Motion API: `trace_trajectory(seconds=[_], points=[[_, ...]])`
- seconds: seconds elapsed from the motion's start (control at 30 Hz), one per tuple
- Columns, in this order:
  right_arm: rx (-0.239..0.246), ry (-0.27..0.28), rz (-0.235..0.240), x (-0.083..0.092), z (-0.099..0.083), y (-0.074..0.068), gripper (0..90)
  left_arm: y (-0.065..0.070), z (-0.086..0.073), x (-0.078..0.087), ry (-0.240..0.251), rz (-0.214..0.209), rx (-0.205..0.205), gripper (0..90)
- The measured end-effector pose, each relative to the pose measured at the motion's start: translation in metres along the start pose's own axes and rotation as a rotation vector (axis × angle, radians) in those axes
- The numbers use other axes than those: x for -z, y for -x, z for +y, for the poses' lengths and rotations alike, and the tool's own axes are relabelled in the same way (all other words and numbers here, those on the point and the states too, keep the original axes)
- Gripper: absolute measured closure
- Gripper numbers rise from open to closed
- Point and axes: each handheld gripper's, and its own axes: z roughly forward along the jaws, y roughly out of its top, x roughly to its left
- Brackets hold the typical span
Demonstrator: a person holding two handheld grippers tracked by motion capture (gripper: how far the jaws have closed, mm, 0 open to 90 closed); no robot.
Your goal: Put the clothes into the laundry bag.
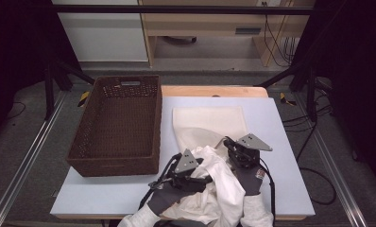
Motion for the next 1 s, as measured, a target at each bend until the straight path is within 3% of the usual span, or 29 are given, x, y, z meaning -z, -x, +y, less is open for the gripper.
trace_trajectory(seconds=[0.07, 0.1, 0.13, 0.23, 0.3, 0.33, 0.4, 0.5, 0.57, 0.67, 0.77, 0.83, 0.93, 1.0], points=[[0.001, -0.001, 0.002, 0.000, 0.000, 0.000, 86.4, -0.006, 0.001, -0.006, -0.064, 0.056, -0.023, 20.1], [0.002, -0.003, 0.003, -0.001, 0.000, -0.001, 86.4, -0.006, 0.001, -0.006, -0.064, 0.056, -0.023, 16.0], [0.007, -0.006, 0.005, -0.001, 0.000, -0.001, 86.4, -0.014, -0.002, -0.019, -0.117, 0.055, 0.003, 13.1], [0.010, -0.008, 0.007, -0.001, 0.000, -0.002, 86.4, -0.023, -0.014, -0.042, -0.179, 0.012, 0.054, 8.6], [0.013, -0.015, 0.007, -0.002, -0.001, -0.002, 86.4, -0.026, -0.021, -0.050, -0.201, -0.021, 0.067, 9.8], [0.016, -0.017, 0.007, -0.002, -0.001, -0.002, 86.4, -0.026, -0.022, -0.049, -0.196, -0.025, 0.065, 13.8], [0.011, -0.016, 0.008, -0.002, -0.001, -0.002, 86.4, -0.023, -0.021, -0.045, -0.183, -0.043, 0.047, 32.8], [0.007, -0.014, 0.007, -0.002, -0.001, -0.002, 86.4, -0.016, -0.019, -0.041, -0.169, -0.014, 0.017, 58.8], [0.006, -0.011, 0.006, -0.001, -0.001, -0.002, 86.5, -0.011, -0.017, -0.036, -0.143, 0.003, -0.002, 67.1], [-0.001, -0.002, 0.007, 0.000, 0.000, -0.001, 86.5, 0.000, -0.008, -0.023, -0.074, -0.014, -0.020, 71.0], [-0.007, 0.004, 0.012, 0.000, 0.000, -0.002, 86.5, 0.016, 0.006, -0.017, -0.042, -0.022, -0.079, 71.2], [-0.008, 0.012, 0.013, 0.001, 0.001, -0.003, 86.6, 0.023, 0.013, -0.023, -0.052, 0.002, -0.130, 70.9], [-0.020, 0.029, 0.022, 0.004, 0.002, -0.002, 86.6, 0.020, 0.016, -0.043, -0.081, 0.006, -0.108, 70.2], [-0.011, 0.034, 0.026, 0.004, 0.003, -0.003, 86.5, 0.015, 0.013, -0.062, -0.140, 0.028, -0.109, 69.0]])
